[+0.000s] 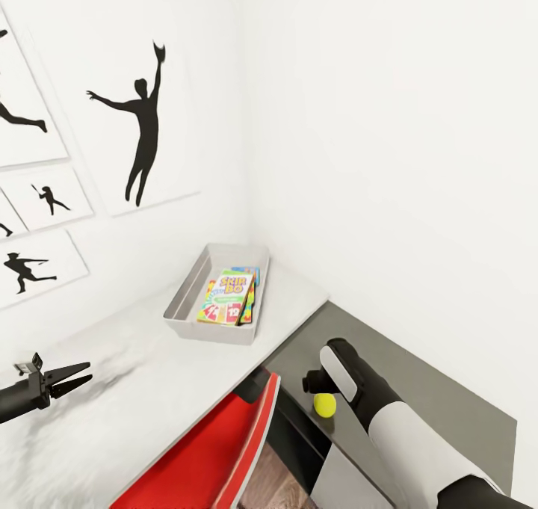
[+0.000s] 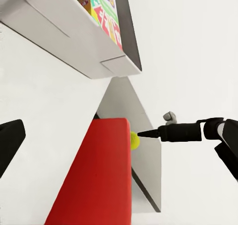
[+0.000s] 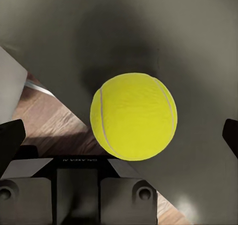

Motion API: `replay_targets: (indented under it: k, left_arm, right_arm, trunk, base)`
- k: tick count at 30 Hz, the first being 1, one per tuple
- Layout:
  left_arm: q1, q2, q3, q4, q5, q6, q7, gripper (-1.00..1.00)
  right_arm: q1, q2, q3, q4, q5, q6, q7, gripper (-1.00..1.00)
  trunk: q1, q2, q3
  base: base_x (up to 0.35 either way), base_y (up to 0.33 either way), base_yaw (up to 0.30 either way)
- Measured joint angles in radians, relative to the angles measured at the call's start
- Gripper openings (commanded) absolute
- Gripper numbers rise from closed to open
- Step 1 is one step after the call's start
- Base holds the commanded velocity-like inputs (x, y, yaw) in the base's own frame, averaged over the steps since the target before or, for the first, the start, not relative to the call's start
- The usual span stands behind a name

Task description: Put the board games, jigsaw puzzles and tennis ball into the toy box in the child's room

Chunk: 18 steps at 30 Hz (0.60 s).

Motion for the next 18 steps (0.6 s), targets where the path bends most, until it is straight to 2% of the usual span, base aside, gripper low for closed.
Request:
replay_targets:
  k: [18]
  left_arm:
    - [0.000,0.000,0.000,0.000,0.000,0.000,0.000,1.00]
  right_arm:
    - [-0.003,-0.014,0.000,-0.001,0.000,0.000,-0.001,1.00]
  trunk:
    - [0.000,0.000,-0.029]
  base:
    - [0.000,0.000,0.000]
